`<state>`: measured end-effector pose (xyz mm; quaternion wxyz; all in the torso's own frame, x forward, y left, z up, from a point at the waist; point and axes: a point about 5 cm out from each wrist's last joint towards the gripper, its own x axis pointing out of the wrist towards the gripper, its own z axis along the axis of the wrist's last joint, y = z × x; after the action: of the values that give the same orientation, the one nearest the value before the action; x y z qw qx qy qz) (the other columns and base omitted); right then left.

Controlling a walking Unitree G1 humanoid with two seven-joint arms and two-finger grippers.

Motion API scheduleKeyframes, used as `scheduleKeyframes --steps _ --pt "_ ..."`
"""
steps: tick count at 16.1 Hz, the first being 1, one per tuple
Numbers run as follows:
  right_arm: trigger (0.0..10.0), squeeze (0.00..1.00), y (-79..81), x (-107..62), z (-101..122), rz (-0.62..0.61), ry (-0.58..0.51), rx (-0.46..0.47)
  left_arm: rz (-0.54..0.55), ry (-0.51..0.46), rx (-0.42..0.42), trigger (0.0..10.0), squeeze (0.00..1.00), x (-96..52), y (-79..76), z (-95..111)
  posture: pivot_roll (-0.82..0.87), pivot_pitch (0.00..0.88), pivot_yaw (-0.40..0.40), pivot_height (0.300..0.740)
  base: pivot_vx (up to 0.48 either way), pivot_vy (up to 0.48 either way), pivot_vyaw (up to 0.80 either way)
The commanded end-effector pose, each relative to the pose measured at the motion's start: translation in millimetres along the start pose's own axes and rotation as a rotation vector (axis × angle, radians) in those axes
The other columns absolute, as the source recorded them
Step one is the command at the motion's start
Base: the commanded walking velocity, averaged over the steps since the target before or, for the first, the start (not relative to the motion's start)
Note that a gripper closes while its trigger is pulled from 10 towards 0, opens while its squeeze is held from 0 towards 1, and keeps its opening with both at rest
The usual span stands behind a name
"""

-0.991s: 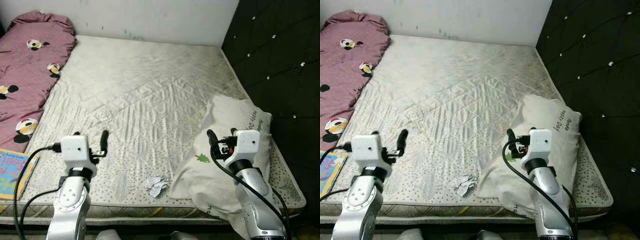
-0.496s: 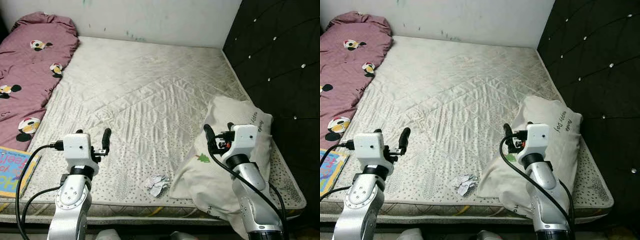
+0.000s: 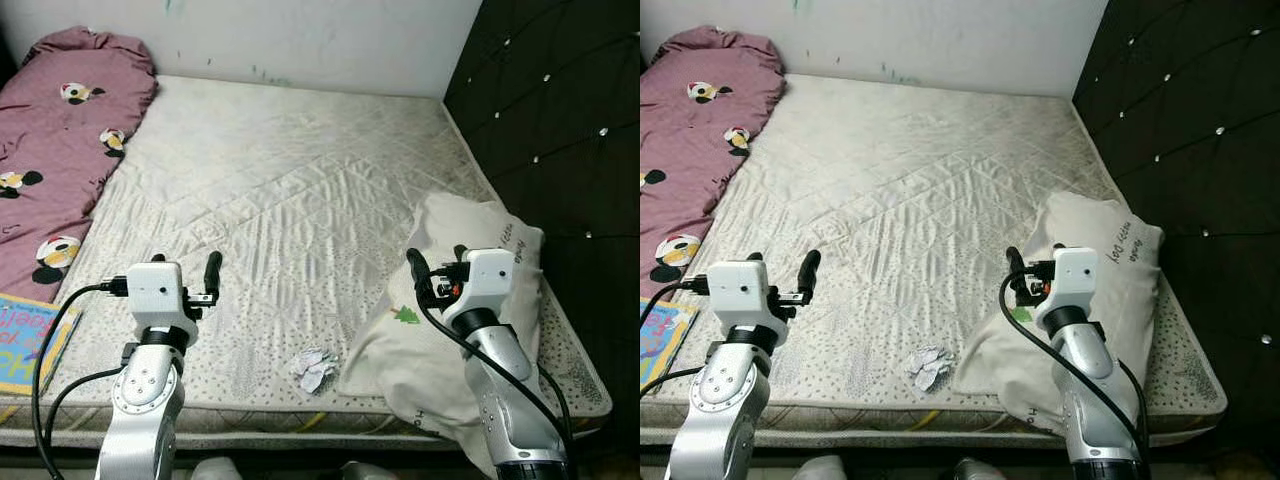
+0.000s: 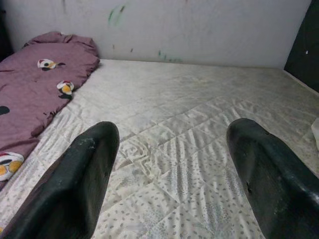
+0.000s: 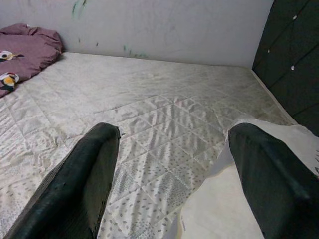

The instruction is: Clean up the room

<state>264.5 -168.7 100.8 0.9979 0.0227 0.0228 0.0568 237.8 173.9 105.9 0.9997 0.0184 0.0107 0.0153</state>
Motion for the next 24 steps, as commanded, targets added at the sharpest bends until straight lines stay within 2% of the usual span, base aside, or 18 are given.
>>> scheduleKeyframes --steps 1,2,18,24 --pt "10.0 0.0 -1.3 0.7 2.6 0.0 -0.003 0.003 0.003 0.011 0.001 10.0 0.0 0.6 -1.1 -2.3 0.02 0.0 -0.103 0.669 0.0 0.0 0.0" --pt "10.0 0.0 -1.1 0.7 2.7 0.0 -0.004 0.003 0.003 0.009 0.0 10.0 0.0 0.8 -1.2 -2.0 0.02 0.0 -0.103 0.659 0.0 0.0 0.0" --pt "10.0 0.0 1.8 4.7 4.3 0.03 -0.003 -0.008 0.009 -0.007 -0.021 10.0 0.0 4.0 -3.3 -0.6 0.01 0.0 -0.115 0.659 0.0 0.0 0.0" --pt "10.0 0.0 7.2 7.9 4.2 0.066 -0.002 0.007 0.044 -0.007 -0.012 10.0 0.0 4.4 -0.6 -1.1 0.02 0.0 -0.118 0.609 0.0 0.0 0.0"
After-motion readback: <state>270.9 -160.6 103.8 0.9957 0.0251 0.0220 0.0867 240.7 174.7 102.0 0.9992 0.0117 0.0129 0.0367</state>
